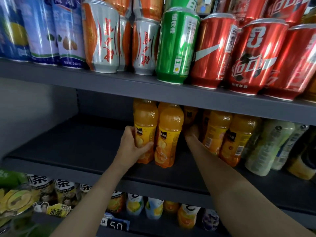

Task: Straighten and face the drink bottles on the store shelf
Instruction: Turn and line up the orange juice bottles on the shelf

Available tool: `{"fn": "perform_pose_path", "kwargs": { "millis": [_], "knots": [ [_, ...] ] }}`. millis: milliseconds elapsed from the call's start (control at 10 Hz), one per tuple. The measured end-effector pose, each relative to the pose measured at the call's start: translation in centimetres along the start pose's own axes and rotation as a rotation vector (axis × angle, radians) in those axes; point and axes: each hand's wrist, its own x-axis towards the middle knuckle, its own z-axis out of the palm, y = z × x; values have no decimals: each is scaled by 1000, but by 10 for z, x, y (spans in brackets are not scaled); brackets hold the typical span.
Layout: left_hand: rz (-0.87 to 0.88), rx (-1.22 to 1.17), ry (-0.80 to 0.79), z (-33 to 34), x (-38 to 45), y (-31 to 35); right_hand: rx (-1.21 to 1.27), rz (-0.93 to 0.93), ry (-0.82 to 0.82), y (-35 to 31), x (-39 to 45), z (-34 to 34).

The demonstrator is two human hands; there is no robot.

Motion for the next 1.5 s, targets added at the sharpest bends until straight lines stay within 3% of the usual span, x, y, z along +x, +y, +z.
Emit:
{"fn": "perform_pose_path", "kwargs": {
  "millis": [300,600,700,800,900,1000,1100,1200,1300,1400,1500],
  "knots": [
    [-25,5,-36,-1,-2,1,-186,-11,20,8,-22,0],
    [-90,43,-19,-1,-8,12,-108,-91,18,23,-110,-50],
    [-57,101,173,3,-27,29,-101,-113,-9,25,-127,-67],
    [162,135,328,7,-58,54,-32,-65,-129,25,-139,-87],
    [229,143,5,12,-75,73,257,52,-292,18,-156,-101],
    [-46,11,-436,19,-84,83,590,180,-458,5,-177,-106],
    [-384,-453,-601,16,-95,87,724,199,-475,-3,-192,-112],
    [-405,-507,-581,12,-103,90,689,195,-442,-7,-199,-119],
    [-69,-48,-429,5,-107,92,796,303,-370,-16,-202,-124],
    [186,182,-361,-10,-112,100,878,450,-270,-20,-206,-125],
    [207,175,-348,-17,-113,102,917,504,-245,-22,-214,-125]
  ]
}}
